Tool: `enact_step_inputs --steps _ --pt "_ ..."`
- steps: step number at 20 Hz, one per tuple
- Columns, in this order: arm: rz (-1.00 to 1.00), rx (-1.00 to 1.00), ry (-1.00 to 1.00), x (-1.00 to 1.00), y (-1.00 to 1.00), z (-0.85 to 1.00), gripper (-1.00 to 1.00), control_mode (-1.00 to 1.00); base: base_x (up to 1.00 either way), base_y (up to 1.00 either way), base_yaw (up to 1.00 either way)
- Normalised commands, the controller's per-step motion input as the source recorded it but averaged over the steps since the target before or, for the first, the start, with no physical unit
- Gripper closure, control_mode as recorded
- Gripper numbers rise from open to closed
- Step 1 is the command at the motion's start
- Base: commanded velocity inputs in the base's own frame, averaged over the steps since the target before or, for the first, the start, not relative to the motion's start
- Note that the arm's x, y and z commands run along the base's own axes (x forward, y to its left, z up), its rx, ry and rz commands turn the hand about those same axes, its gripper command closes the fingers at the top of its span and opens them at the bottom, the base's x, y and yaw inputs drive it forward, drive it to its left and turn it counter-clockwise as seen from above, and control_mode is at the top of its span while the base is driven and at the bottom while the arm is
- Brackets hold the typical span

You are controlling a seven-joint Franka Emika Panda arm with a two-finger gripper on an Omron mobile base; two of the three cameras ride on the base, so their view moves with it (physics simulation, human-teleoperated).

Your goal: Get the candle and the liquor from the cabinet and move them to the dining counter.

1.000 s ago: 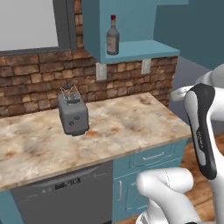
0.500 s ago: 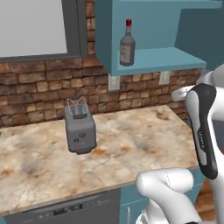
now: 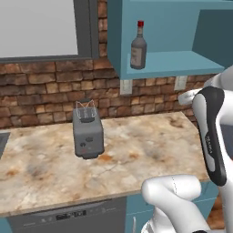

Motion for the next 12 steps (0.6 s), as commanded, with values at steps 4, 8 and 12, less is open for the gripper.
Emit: enact_step_inputs --steps 4,8,12 --pt "0.00 0.00 0.00 0.00 0.00 0.00 -1.00 1.00 0.00 0.00 0.00" --pt "0.00 0.00 0.00 0.00 0.00 0.00 -1.00 1.00 0.00 0.00 0.00" --pt "0.00 0.00 0.00 0.00 0.00 0.00 -1.00 1.00 0.00 0.00 0.00"
